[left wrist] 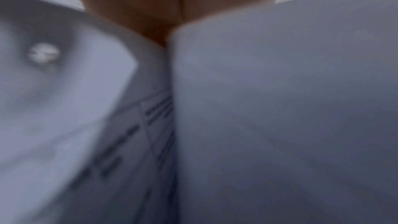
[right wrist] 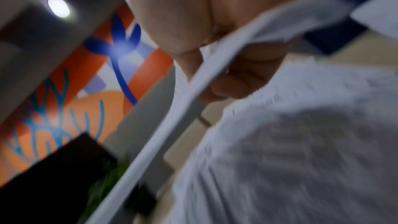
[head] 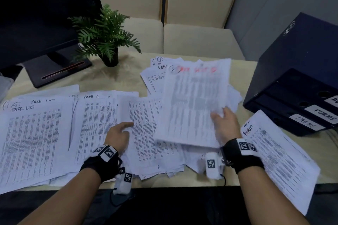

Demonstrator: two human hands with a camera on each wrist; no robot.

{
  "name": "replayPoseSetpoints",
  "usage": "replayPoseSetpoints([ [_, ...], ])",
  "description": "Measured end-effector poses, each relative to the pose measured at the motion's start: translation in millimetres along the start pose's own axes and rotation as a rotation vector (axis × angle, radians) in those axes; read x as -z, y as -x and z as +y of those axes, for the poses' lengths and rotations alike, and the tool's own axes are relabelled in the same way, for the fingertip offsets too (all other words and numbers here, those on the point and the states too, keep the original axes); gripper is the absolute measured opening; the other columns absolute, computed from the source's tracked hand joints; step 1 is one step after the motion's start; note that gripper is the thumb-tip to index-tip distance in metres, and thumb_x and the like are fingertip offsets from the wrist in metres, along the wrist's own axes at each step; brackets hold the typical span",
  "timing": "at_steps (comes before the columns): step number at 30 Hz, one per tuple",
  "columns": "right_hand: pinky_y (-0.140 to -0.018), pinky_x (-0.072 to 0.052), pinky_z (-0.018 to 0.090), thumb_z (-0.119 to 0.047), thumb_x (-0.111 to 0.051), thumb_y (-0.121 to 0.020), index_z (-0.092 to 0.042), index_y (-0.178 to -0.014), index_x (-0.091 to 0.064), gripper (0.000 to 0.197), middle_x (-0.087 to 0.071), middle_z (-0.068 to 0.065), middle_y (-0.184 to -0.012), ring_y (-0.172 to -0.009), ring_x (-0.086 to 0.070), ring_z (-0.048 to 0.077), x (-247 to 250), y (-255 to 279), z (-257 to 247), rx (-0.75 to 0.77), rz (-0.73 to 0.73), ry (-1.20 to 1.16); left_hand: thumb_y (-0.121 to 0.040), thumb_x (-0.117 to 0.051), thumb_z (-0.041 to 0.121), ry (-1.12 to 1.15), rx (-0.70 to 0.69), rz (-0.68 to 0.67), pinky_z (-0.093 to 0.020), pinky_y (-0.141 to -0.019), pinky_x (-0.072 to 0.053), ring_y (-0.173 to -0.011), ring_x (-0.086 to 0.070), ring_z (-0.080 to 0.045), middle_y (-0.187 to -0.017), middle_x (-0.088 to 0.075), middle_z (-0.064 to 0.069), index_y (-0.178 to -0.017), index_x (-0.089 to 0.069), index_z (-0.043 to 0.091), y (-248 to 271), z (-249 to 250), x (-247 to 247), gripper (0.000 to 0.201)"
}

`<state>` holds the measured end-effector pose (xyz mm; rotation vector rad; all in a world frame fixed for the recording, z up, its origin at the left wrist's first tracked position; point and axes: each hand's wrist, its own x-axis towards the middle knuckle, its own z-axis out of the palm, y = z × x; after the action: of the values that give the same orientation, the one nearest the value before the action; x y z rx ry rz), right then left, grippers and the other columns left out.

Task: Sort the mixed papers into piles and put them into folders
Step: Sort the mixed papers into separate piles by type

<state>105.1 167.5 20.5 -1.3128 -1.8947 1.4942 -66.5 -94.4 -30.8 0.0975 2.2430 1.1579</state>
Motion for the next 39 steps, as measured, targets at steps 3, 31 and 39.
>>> replayPoseSetpoints([
  [3, -0.094, -0.052, 0.044, -0.018, -0.058, -0.093, -0.02, -0.107, -0.066, 0.016, -0.071, -0.003, -0.106, -0.1, -0.067, 0.02, -29, 7, 27, -0.063, -0.281, 0.101, -0.096, -0.052, 0.033, 0.072, -0.033, -0.007, -0.007, -0.036, -0.034, -0.056, -0.046, -0.006, -0.101, -0.062, 0.0, -0.119, -0.063, 0.015, 12, 13, -6, 0.031],
  [31, -0.076, -0.051, 0.016, -0.003, -0.059, -0.09, -0.013, -0.121, -0.051, 0.033, -0.065, -0.004, -0.107, -0.094, -0.061, -0.001, 1, 13, 4, 0.114, -0.258, -0.048, -0.077, -0.05, 0.006, 0.314, -0.345, 0.027, -0.038, -0.094, -0.048, -0.113, -0.056, -0.015, -0.12, -0.06, -0.001, -0.124, -0.045, 0.02, 41, 73, -59, 0.049],
  [39, -0.071, -0.039, 0.017, -0.008, -0.051, -0.095, -0.012, -0.127, -0.052, 0.032, -0.062, 0.0, -0.109, -0.096, -0.059, 0.015, -3, 15, 12, -0.008, -0.208, 0.081, -0.099, -0.041, 0.01, 0.009, -0.245, 0.056, -0.032, -0.077, -0.041, -0.1, -0.056, -0.024, -0.11, -0.06, -0.009, -0.12, -0.047, 0.007, 30, 64, -67, 0.022],
])
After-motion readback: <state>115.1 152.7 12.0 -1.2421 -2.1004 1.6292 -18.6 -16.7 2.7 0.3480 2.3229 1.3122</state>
